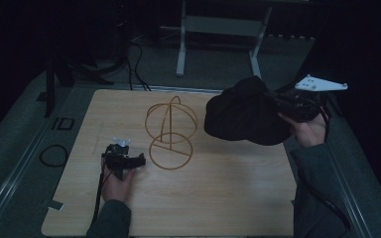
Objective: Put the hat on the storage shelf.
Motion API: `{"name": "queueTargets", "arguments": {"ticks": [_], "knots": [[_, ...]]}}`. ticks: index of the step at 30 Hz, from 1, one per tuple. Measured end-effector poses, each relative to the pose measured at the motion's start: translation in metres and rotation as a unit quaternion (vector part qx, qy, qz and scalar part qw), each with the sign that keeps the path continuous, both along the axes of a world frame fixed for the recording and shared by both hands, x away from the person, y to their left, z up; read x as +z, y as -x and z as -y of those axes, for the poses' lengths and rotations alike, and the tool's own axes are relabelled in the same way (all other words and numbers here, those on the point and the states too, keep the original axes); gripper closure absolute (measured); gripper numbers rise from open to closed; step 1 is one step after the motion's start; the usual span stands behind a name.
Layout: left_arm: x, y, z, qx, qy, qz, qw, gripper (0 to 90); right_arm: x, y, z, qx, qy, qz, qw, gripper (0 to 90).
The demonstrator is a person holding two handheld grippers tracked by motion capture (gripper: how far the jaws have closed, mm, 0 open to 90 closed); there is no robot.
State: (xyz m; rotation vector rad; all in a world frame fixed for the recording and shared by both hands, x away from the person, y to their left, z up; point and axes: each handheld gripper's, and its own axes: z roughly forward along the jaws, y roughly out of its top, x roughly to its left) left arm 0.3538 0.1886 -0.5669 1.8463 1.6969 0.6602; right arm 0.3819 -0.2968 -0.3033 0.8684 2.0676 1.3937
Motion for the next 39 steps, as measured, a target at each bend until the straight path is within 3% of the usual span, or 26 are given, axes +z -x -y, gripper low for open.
{"name": "queueTargets", "arguments": {"ticks": [6,8,25,39], "knots": [[0.000,0.000,0.000,0.000,0.000,0.000,1.0000,0.7,0.006,-0.002,-0.001,-0.007,-0.011,0.007,0.9999,85.1],[0.000,0.000,0.000,0.000,0.000,0.000,1.0000,0.7,0.009,-0.003,-0.002,-0.007,-0.025,0.016,0.9995,85.1],[0.000,0.000,0.000,-0.001,-0.001,-0.001,1.0000,0.7,0.031,-0.011,-0.033,-0.002,-0.059,0.035,0.9977,85.2],[0.000,0.000,0.000,-0.001,-0.001,-0.001,1.0000,0.7,0.051,-0.012,-0.083,0.053,-0.084,0.044,0.9940,85.2]]}}
